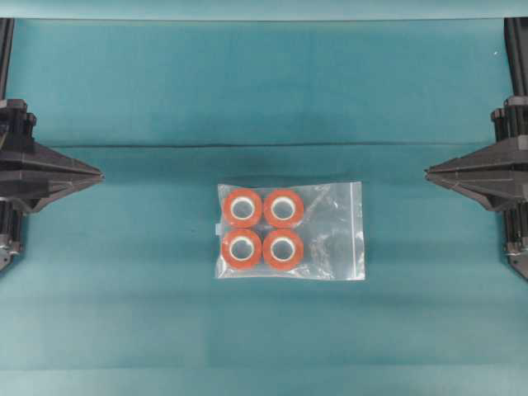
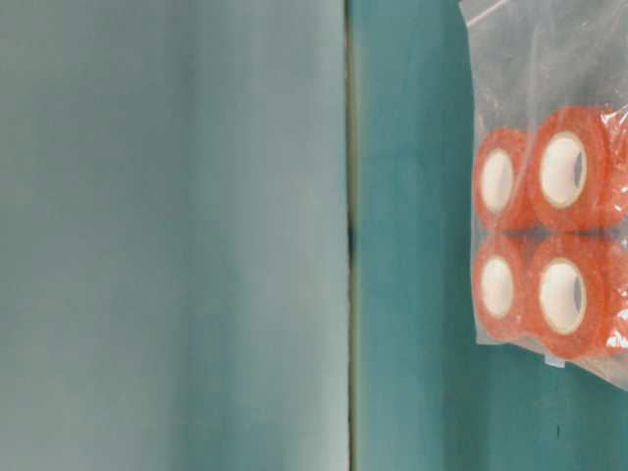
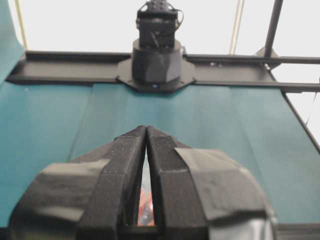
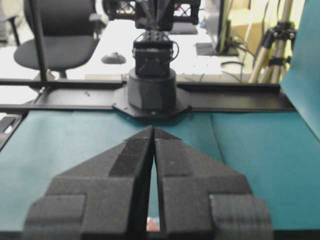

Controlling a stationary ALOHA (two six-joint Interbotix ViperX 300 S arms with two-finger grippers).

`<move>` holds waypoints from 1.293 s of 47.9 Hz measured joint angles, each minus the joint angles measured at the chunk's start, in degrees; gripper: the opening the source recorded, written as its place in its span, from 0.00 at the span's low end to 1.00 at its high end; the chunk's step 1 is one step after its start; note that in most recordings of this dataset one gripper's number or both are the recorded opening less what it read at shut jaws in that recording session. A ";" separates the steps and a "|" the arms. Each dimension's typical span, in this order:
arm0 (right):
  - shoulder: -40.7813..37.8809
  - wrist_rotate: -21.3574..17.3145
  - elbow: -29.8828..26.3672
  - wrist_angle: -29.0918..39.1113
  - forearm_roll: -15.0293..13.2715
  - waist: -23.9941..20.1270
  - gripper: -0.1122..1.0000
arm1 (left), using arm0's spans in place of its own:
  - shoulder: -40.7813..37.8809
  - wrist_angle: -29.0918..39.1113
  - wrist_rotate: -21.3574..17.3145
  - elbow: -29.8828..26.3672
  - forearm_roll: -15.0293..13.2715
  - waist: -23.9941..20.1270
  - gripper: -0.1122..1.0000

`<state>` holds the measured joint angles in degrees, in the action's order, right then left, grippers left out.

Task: Hand over the clear zip bag and make it stand upright.
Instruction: 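Move the right gripper to the right edge of the clear zip bag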

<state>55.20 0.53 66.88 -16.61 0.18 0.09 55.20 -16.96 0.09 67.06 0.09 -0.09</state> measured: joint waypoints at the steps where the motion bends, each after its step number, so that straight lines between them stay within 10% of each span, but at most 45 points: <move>1: 0.00 -0.18 0.00 -0.09 0.00 0.09 0.18 | 0.00 0.00 0.00 0.00 0.00 0.00 0.23; 17: -7.12 -12.22 -1.93 13.36 25.75 3.52 0.10 | -12.57 0.18 0.09 -3.96 0.26 2.02 0.09; 27: -12.57 -21.71 -1.05 16.96 35.42 6.24 0.10 | -15.82 0.62 0.09 -5.10 0.26 2.29 0.09; 48: -33.22 -32.70 -0.79 16.79 38.41 2.72 0.13 | -16.79 0.70 0.26 -5.19 0.35 2.29 0.09; 62: -38.32 -33.13 -1.76 13.27 40.61 2.46 0.78 | -16.88 0.62 0.62 -5.19 0.35 2.29 0.09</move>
<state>16.88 -32.61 65.13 -3.34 40.78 2.55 38.32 -16.35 0.70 61.88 0.44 2.20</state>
